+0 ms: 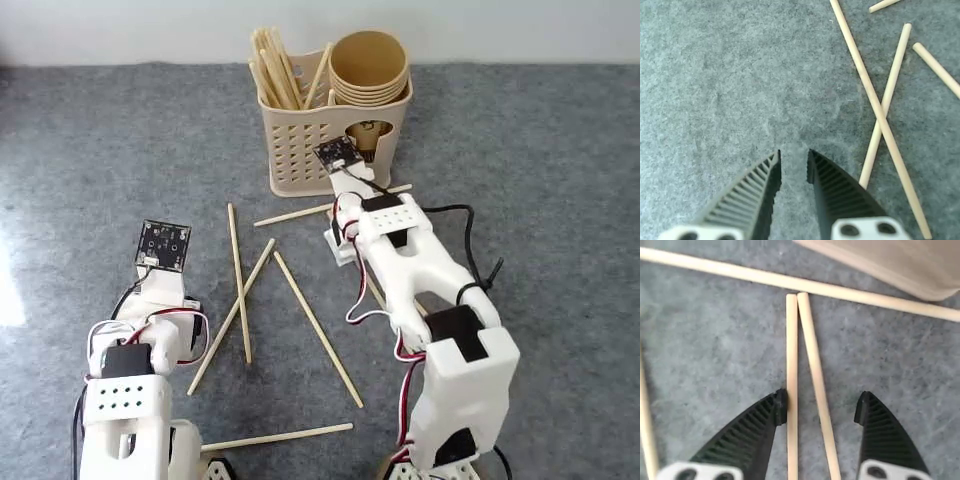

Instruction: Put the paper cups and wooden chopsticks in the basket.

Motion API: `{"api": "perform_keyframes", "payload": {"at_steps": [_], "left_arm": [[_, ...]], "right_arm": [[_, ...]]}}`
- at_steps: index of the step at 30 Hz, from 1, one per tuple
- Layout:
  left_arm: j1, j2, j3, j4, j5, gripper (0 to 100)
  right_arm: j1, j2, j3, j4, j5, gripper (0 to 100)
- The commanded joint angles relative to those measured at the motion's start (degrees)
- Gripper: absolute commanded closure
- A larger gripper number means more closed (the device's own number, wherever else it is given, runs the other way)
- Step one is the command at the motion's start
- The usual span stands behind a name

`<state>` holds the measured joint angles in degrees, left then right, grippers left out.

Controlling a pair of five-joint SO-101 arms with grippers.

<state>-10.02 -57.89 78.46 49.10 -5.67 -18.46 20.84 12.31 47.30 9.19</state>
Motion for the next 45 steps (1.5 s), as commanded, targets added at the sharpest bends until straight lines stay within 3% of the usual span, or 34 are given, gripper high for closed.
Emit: {"api": "perform_keyframes", "payload": {"at_steps": [1,5,11,20,28,35,41,45], "left_arm": [[-0.4,-1.1,-0.4,-1.1,-0.2,91],[-0.4,-1.1,-0.4,-1.1,-0.2,91],[-0.4,-1.1,-0.4,-1.1,-0.3,91],[-0.4,-1.1,-0.4,-1.1,-0.6,91],[-0.4,-1.1,-0.3,-1.1,-2.3,91],[-0.4,-1.1,-0.3,-1.1,-2.3,91],[-0.4,-1.1,-0.3,-1.1,-2.4,91],[-0.4,-1.1,-0.3,-1.1,-2.4,91]], "right_arm": [[0.6,0.1,-2.9,-0.4,0.6,76.4],[0.2,1.5,-2.8,-0.3,0.7,80.4],[-0.1,1.4,-3.1,1.7,1.0,99.5],[-0.1,-1.8,-2.9,9.7,3.8,99.0],[-0.5,-14.7,-2.8,22.4,3.8,99.0],[-5.9,-29.7,-2.8,33.2,3.6,99.0],[-9.7,-42.6,-3.1,33.8,3.3,99.0],[-9.7,-48.7,-3.0,28.7,3.3,99.0]]}}
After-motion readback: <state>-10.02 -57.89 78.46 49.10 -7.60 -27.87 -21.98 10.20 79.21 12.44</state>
